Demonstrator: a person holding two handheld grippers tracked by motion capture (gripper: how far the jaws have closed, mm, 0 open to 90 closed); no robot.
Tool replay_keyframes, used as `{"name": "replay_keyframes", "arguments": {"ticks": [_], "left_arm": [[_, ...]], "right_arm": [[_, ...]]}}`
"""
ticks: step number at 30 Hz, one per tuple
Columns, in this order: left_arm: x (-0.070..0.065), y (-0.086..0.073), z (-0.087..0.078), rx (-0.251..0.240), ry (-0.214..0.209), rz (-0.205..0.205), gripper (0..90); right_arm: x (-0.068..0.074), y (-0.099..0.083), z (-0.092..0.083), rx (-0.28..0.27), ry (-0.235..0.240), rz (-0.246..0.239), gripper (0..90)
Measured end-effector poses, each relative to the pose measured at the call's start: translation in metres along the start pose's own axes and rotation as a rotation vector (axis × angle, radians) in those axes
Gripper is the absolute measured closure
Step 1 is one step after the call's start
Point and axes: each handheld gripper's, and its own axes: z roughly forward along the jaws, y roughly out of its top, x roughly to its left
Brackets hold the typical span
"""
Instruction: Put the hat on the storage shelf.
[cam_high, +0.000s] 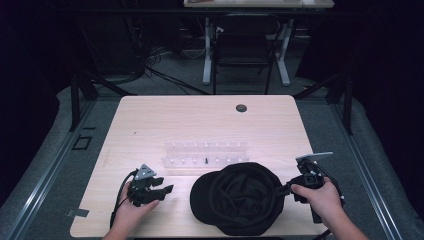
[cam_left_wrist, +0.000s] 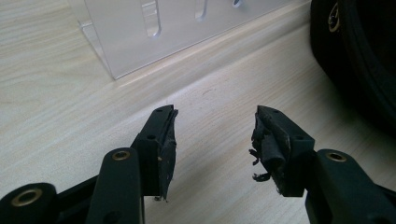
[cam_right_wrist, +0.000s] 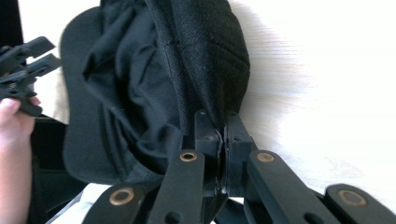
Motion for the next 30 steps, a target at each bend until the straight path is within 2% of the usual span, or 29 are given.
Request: {"name": "replay_keyframes", "arguments": {"ticks": [1, 2, 3, 5, 7, 8, 11, 15, 16, 19, 20, 26, 30], "left_arm": [[0.0, 0.0, 0.0, 0.0, 0.0, 0.001, 48.6], [-0.001, 0.0, 0.001, -0.01, 0.02, -0.002, 48.6], [-0.001, 0.0, 0.001, -0.009, 0.02, -0.002, 48.6], [-0.001, 0.0, 0.001, -0.009, 0.019, -0.003, 48.6], [0.0, 0.0, 0.0, 0.002, -0.001, -0.001, 48.6], [-0.001, 0.0, 0.001, -0.009, 0.019, -0.003, 48.6], [-0.001, -0.001, 0.001, -0.009, 0.019, -0.006, 48.6], [-0.001, -0.001, 0.001, -0.007, 0.02, -0.002, 48.6], [-0.001, -0.001, 0.001, -0.008, 0.02, -0.003, 48.6], [-0.001, -0.001, 0.001, -0.01, 0.021, -0.006, 48.6], [0.001, 0.0, 0.0, 0.002, -0.002, -0.005, 48.6], [0.001, 0.0, 0.0, 0.002, -0.002, -0.005, 48.7], [0.0, 0.0, 0.0, 0.0, 0.004, -0.007, 48.8]], "right_arm": [[0.001, 0.001, -0.003, 0.023, 0.007, -0.011, 87.3], [0.003, 0.001, -0.006, 0.027, 0.015, -0.012, 87.3], [0.004, 0.002, -0.007, 0.016, 0.026, -0.023, 87.3], [0.009, 0.001, -0.01, -0.006, 0.045, -0.002, 87.3], [0.013, 0.002, -0.014, 0.0, 0.057, -0.022, 87.2], [0.015, 0.002, -0.016, 0.0, 0.057, -0.027, 87.2], [0.021, 0.003, -0.021, -0.004, 0.085, -0.032, 87.2], [0.028, 0.003, -0.025, -0.015, 0.104, -0.015, 87.1], [0.029, 0.004, -0.027, 0.0, 0.114, -0.026, 87.2], [0.033, 0.005, -0.03, -0.003, 0.129, -0.012, 87.1], [0.034, 0.005, -0.031, -0.001, 0.137, -0.012, 87.1], [0.039, 0.006, -0.035, -0.006, 0.19, 0.004, 87.1], [0.042, 0.007, -0.039, -0.005, 0.206, 0.01, 86.5]]}}
